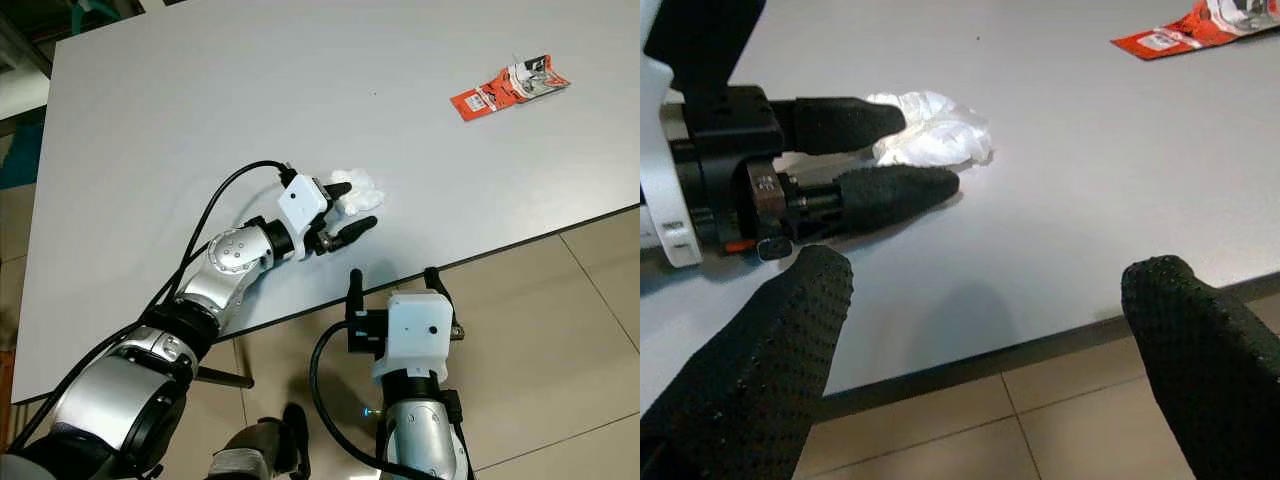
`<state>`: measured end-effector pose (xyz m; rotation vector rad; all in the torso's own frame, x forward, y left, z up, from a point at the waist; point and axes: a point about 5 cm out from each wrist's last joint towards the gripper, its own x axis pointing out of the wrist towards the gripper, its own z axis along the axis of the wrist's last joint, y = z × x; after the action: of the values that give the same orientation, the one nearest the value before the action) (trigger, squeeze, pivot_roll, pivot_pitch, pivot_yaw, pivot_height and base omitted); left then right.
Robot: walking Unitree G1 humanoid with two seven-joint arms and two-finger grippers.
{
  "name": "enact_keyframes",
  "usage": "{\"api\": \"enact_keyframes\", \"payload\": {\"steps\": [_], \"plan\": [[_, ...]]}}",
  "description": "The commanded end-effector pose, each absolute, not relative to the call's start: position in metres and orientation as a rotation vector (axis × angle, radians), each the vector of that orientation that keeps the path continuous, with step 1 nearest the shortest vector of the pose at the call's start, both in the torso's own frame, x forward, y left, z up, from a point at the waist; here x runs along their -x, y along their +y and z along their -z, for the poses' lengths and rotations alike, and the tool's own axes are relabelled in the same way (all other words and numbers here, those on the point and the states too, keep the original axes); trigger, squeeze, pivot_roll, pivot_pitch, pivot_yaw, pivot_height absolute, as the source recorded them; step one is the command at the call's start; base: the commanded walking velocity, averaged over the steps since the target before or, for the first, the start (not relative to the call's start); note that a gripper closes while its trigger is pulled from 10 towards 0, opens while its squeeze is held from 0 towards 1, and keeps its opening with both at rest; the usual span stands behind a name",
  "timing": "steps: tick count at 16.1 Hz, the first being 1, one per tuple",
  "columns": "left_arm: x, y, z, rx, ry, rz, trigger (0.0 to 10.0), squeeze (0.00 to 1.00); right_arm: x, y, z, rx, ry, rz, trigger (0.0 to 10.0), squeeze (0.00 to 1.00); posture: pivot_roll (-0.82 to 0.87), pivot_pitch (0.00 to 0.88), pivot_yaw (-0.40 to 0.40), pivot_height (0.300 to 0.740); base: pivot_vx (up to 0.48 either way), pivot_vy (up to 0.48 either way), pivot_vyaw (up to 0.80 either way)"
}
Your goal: Picking trash to rubbish bin
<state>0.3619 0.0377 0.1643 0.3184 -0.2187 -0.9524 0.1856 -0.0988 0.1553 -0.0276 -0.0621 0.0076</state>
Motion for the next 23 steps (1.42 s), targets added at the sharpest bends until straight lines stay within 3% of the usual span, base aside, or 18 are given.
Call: {"api": "enact_keyframes", "payload": {"steps": [1,16,22,23], "plan": [[-0.36,0.042,-0.15,-0.342,-0.152,0.955,0.0,0.0,-0.183,-0.09,-0.162,-0.012,-0.072,-0.015,10.0,0.0,-0.06,0.321,0.164,0.74,0.0,0.0,0.0],[-0.359,0.043,-0.147,-0.335,-0.16,0.951,0.0,0.0,-0.184,-0.092,-0.161,0.009,-0.065,-0.011,10.0,0.0,-0.06,0.318,0.153,0.74,0.0,0.0,0.0],[-0.365,0.046,-0.155,-0.293,-0.172,0.88,0.0,0.0,-0.189,-0.096,-0.161,0.022,-0.068,-0.013,10.0,0.0,-0.05,0.296,0.141,0.74,0.0,0.0,0.0],[-0.371,0.052,-0.159,-0.259,-0.169,0.792,0.0,0.0,-0.191,-0.099,-0.161,0.03,-0.074,-0.002,10.0,0.0,-0.04,0.28,0.135,0.74,0.0,0.0,0.0]]}}
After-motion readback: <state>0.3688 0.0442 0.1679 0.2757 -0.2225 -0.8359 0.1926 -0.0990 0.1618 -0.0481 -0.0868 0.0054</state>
